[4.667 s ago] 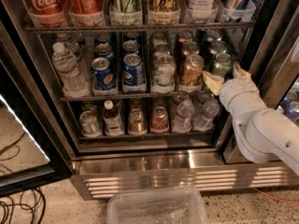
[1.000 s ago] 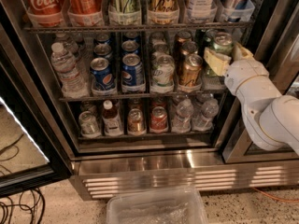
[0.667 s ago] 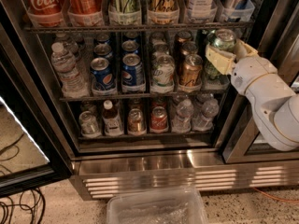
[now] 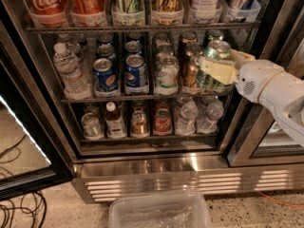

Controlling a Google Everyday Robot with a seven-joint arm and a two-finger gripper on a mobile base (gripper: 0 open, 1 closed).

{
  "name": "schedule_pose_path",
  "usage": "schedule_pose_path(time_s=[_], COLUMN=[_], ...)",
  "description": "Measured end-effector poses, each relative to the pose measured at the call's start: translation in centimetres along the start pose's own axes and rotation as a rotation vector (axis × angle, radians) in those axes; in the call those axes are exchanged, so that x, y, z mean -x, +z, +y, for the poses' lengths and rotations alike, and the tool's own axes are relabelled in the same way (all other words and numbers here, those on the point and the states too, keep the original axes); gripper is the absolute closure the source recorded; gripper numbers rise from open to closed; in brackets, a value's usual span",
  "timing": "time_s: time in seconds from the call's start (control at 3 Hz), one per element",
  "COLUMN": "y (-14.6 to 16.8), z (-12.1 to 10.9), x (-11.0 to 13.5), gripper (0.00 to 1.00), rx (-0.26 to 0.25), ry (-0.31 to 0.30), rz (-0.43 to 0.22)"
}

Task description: Pick green can from middle shelf of fridge

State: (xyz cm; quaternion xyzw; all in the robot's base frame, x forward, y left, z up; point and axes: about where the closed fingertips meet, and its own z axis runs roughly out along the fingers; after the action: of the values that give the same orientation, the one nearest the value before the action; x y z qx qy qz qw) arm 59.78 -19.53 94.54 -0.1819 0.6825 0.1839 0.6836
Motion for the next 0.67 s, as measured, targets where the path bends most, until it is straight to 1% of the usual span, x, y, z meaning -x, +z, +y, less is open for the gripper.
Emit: schedule_pose_path(time_s=[0.33,0.67], y=[-1.98,-1.98], z=[-1.33,-1.32], x=[-2.37,-2.37], gripper=[1.00,1.00], rx=[0.017,0.017], ry=[0.022,0.022], rz=[0.053,0.053])
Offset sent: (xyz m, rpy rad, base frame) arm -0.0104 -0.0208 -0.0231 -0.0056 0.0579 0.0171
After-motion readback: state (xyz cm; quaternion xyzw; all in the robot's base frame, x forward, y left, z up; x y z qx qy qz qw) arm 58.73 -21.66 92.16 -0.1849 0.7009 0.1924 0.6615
